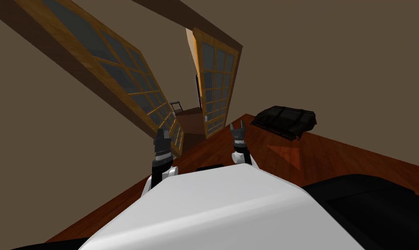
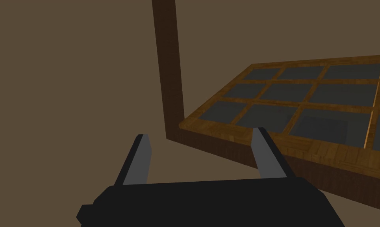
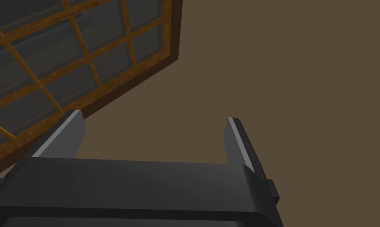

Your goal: Push the door open

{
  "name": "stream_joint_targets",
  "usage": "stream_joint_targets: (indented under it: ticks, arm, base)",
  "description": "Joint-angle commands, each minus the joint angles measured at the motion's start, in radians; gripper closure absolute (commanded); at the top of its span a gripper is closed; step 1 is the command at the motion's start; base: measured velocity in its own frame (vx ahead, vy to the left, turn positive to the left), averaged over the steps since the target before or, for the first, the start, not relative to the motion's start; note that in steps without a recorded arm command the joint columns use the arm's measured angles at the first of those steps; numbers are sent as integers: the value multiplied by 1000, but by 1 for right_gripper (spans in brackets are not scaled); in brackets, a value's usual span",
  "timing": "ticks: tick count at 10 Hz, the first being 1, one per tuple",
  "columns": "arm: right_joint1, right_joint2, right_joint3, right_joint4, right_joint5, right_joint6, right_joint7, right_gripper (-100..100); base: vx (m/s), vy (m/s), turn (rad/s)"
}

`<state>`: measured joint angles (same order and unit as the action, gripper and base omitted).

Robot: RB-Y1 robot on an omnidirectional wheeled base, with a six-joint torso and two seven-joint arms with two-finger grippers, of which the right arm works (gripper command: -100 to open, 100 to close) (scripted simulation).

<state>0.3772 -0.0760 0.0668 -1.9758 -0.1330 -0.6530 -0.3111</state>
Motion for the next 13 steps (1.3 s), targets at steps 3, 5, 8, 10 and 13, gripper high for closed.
stream_joint_targets:
  ticks: [3, 5, 8, 10, 13]
  arm:
    - [-18, -9, 6, 71, -28, -18, -53, -100]
    - [-29, -13, 9, 110, -44, -25, -81, -100]
    - [-52, -19, 15, 192, -77, -41, -140, -100]
    - [-64, -22, 18, 233, -93, -50, -170, -100]
    - [-82, -24, 23, 296, -118, -62, -216, -100]
  base:
    - [84, -48, 138]
    - [95, -43, 140]
    - [114, -64, 215]
    - [86, -72, 126]
    - [79, -62, 169]
